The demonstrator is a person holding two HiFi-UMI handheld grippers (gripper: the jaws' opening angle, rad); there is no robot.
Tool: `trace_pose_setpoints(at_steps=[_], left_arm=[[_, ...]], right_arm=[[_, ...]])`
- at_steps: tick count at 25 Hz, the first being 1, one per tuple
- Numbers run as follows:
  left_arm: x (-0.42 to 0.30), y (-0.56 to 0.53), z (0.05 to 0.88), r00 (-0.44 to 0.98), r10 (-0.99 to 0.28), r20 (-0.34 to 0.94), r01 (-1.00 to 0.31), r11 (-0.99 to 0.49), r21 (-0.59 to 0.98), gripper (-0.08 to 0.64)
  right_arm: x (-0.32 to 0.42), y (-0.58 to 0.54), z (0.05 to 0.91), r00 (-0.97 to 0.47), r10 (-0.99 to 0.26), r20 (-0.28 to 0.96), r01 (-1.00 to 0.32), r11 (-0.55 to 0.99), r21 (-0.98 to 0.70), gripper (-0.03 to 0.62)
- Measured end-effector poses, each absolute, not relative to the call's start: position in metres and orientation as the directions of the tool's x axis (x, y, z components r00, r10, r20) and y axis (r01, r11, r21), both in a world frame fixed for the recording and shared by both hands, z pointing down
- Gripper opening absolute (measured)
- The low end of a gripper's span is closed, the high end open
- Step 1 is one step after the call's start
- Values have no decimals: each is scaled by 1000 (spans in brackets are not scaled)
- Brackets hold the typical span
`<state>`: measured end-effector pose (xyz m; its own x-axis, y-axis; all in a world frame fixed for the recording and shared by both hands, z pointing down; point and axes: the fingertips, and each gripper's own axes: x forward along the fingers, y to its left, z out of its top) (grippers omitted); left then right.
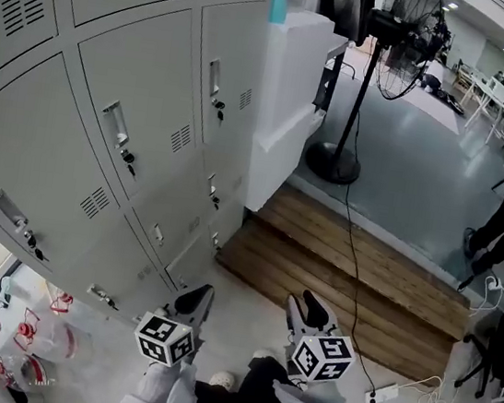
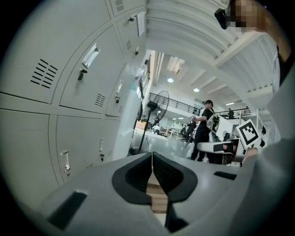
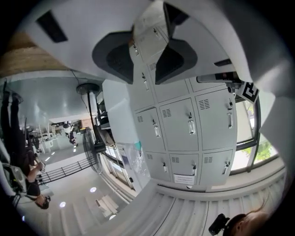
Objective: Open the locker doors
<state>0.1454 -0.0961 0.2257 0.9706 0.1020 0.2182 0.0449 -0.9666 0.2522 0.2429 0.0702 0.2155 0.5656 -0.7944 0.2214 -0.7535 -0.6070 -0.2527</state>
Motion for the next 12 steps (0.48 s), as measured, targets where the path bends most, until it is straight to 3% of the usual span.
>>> trace_pose_setpoints(at_steps=[12], left_arm=[[132, -115, 221, 938, -280, 205, -328, -908, 259, 12]], right_arm=[[284, -5, 216, 197, -950, 241, -938, -254, -235, 132]])
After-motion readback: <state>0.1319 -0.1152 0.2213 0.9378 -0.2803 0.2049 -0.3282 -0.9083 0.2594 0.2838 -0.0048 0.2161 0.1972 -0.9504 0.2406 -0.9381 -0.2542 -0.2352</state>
